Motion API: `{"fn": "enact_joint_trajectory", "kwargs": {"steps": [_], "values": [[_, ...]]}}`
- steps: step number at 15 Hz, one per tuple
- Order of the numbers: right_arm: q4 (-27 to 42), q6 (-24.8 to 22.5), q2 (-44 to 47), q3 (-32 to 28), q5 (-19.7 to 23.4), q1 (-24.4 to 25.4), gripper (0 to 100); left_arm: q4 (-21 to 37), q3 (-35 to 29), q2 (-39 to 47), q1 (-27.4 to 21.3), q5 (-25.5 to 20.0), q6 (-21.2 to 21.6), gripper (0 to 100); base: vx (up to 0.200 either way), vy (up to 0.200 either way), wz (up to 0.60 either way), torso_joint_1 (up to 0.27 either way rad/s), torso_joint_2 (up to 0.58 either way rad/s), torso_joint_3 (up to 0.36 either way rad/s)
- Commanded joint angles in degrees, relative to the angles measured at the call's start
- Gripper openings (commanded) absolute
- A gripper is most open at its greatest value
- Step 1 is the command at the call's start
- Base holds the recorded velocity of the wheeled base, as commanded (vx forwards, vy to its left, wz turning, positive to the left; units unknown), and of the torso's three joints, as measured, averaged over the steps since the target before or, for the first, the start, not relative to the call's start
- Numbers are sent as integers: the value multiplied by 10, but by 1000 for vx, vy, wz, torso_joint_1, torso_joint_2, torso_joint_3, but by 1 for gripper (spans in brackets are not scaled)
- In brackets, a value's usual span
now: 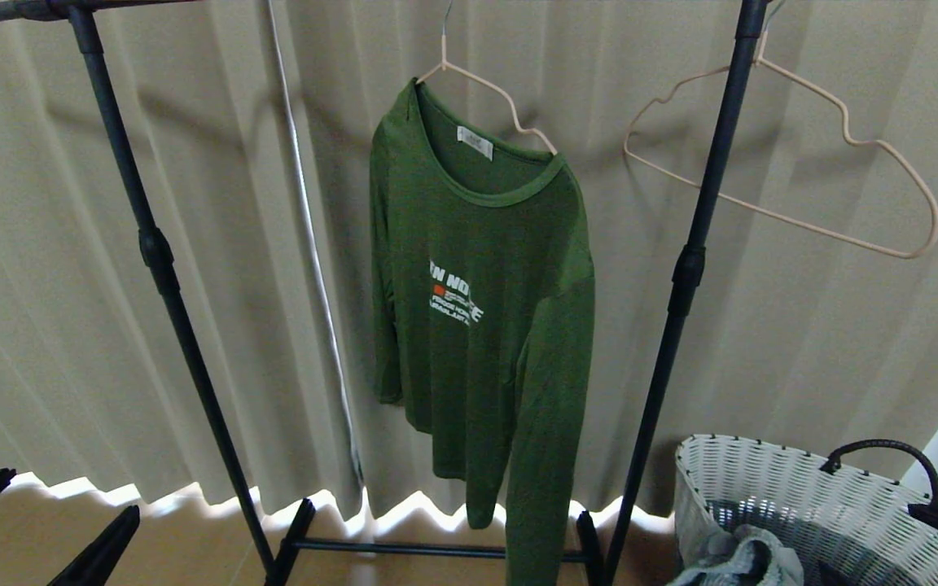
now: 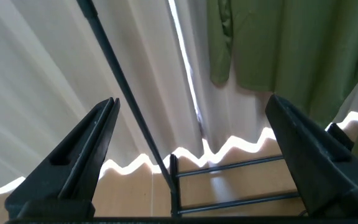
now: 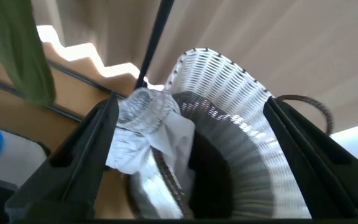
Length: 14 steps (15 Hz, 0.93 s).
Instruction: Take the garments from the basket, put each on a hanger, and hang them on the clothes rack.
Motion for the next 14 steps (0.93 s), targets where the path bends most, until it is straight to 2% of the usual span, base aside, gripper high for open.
{"fn": "enact_joint_trajectory", "kwargs": {"steps": [1, 3, 4, 8, 9, 11, 14], "values": [[10, -18, 25, -10, 0, -15, 100, 0, -1, 0, -2, 0, 1, 100, 0, 0, 0, 0, 0, 0], [29, -61, 63, -34, 0, -32, 100, 0, -1, 1, -3, 0, 1, 100, 0, 0, 0, 0, 0, 0], [29, -66, 92, -40, 1, -43, 100, 0, -1, 0, -3, 0, 0, 100, 0, 0, 0, 0, 0, 0], [23, -72, 217, -68, 6, -40, 100, 0, 0, -2, -2, 1, 0, 100, 0, 0, 0, 0, 0, 0], [23, -72, 220, -69, 6, -39, 100, 0, 0, -2, -2, 0, 0, 100, 0, 0, 0, 0, 0, 0], [22, -73, 276, -94, 1, -9, 100, 0, 0, -1, -3, 0, 0, 100, 0, 0, 0, 0, 0, 0], [-8, -73, 348, -112, -8, -12, 100, 0, 4, 0, -3, 0, 1, 100, 0, 0, 0, 0, 0, 0]]}}
